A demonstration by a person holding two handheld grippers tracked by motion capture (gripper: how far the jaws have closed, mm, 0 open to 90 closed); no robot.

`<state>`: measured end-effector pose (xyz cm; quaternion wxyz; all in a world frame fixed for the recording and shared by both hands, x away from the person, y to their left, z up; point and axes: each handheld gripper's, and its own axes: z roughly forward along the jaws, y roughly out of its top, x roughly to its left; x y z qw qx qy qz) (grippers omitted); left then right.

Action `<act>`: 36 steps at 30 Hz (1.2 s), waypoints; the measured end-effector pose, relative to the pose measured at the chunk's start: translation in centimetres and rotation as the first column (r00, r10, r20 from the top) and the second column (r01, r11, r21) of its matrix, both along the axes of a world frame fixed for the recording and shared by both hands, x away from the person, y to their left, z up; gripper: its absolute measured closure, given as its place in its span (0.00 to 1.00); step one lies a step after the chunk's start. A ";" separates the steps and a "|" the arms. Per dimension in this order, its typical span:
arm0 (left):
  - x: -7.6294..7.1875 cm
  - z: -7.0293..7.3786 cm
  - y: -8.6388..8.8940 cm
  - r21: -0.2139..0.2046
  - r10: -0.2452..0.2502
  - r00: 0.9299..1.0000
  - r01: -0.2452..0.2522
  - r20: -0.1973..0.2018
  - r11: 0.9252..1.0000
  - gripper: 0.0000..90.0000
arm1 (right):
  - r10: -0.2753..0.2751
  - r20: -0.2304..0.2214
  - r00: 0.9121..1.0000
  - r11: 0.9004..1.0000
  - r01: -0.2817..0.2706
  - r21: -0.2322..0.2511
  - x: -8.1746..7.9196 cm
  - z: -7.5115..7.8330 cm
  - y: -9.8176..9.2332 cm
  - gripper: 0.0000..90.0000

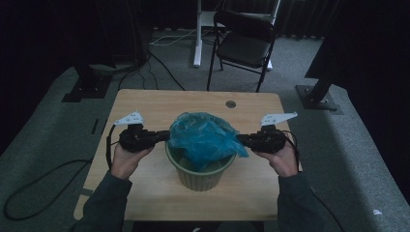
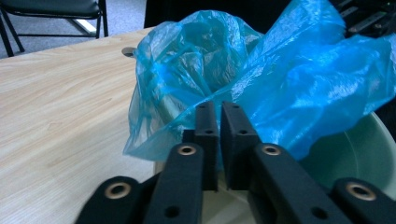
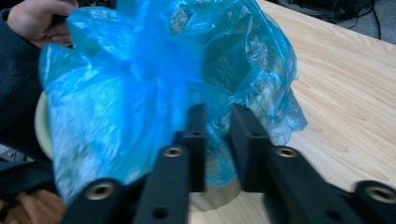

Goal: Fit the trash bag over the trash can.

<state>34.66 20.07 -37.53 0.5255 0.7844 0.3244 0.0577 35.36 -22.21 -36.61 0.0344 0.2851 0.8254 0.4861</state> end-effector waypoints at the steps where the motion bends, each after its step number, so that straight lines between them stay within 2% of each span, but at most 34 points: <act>1: -0.1 0.0 0.1 -0.002 -0.003 1.000 0.003 0.000 1.000 0.98 | 0.004 0.000 1.000 1.000 -0.004 -0.004 -0.1 0.1 0.0 0.89; 5: -0.7 -0.2 0.8 0.003 0.004 1.000 -0.004 0.003 1.000 1.00 | 0.025 0.001 1.000 0.999 -0.025 -0.025 -0.7 0.2 -0.1 0.96; 11: -1.6 -0.9 1.5 0.017 0.002 1.000 -0.002 -0.024 1.000 0.99 | 0.055 -0.016 0.998 0.997 -0.056 -0.052 -1.2 -0.1 -0.2 0.97; 16: -2.1 -1.7 1.3 0.030 -0.017 0.998 0.019 -0.054 0.999 1.00 | 0.093 -0.042 0.995 0.993 -0.096 -0.076 -1.7 -0.3 -0.2 0.97; 19: -2.2 -2.0 1.3 0.024 -0.018 0.998 0.019 -0.061 1.000 0.99 | 0.120 -0.058 0.991 0.989 -0.125 -0.079 -2.0 -0.5 -0.3 0.97; 21: -2.2 -2.1 1.4 0.017 -0.018 0.998 0.019 -0.066 1.000 1.00 | 0.120 -0.059 0.991 0.989 -0.124 -0.077 -2.0 -0.5 -0.3 0.97; 28: -1.3 -2.1 1.3 0.010 0.011 0.998 -0.011 -0.066 1.000 1.00 | 0.099 -0.047 0.994 0.993 -0.102 -0.066 -1.6 -0.6 -0.2 0.98; 36: 1.7 -2.0 1.4 0.010 0.072 0.995 -0.071 -0.072 0.997 0.99 | 0.070 -0.025 0.997 0.995 -0.072 -0.074 -0.7 -0.7 0.7 0.98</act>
